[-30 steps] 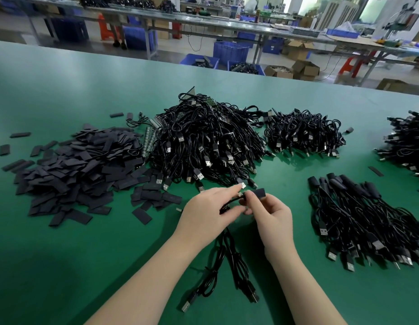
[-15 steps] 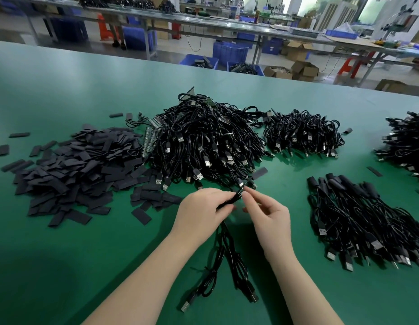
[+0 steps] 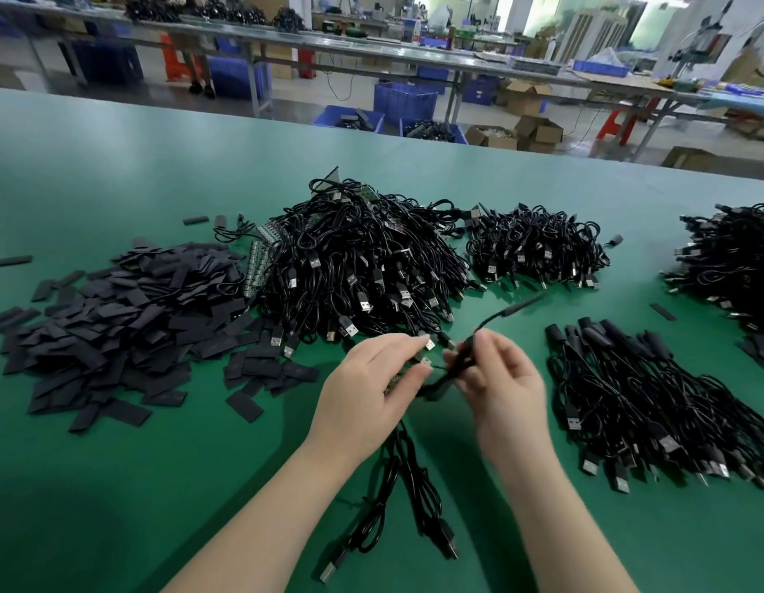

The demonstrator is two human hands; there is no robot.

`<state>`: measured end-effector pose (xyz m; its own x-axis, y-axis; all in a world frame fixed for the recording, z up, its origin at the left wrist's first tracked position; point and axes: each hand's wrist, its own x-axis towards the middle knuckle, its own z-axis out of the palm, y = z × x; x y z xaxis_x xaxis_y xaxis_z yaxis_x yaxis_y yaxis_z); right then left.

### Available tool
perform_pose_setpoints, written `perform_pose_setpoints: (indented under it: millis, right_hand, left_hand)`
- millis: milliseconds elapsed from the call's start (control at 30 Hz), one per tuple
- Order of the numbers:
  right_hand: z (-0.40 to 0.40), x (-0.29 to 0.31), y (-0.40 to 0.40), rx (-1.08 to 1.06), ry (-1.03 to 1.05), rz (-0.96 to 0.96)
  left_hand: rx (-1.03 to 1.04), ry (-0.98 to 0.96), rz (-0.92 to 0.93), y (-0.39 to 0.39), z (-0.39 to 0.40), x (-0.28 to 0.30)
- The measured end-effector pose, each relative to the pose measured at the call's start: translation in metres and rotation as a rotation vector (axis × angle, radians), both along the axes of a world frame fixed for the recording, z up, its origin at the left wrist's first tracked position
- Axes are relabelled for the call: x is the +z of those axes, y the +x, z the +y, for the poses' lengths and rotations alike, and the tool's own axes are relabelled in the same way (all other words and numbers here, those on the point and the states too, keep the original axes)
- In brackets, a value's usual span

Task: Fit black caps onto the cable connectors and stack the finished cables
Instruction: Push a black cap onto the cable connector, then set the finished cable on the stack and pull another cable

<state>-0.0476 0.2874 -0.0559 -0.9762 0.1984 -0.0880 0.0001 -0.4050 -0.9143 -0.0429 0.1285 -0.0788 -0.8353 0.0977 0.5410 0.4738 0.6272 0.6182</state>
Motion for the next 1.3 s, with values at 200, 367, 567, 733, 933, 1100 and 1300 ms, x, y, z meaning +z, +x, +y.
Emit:
perform_pose_setpoints:
  millis: [200,367,567,733,933,1100,1300]
  right_hand:
    - [0.093,0.051,-0.01,-0.397,0.712,0.064]
    - [0.161,0.05,-0.02,-0.43,1.601,-0.249]
    - [0.141,0.042,-0.015,-0.367,1.779,-0.245]
    - [0.042,0.036,-0.009,0.103,1.544,-0.005]
    - [-0.025,0.0,-0.019,0.467,1.586,-0.092]
    - [-0.025,-0.02,-0.013,0.311,1.222,-0.002]
    - [-0.013,-0.024,-0.005,0.187,0.641,0.045]
  left_hand:
    - [0.131,0.028,0.025,-0.006,-0.009,0.003]
    - [0.348,0.159,0.011,-0.016,-0.028,0.003]
    - [0.312,0.001,-0.154,-0.021,-0.033,-0.003]
    - [0.163,-0.307,-0.304,-0.018,-0.022,-0.01]
    - [0.094,-0.339,-0.368,-0.02,-0.025,-0.015]
    - [0.073,-0.235,-0.393,-0.022,-0.027,-0.015]
    - [-0.118,0.383,-0.571,-0.019,-0.021,-0.006]
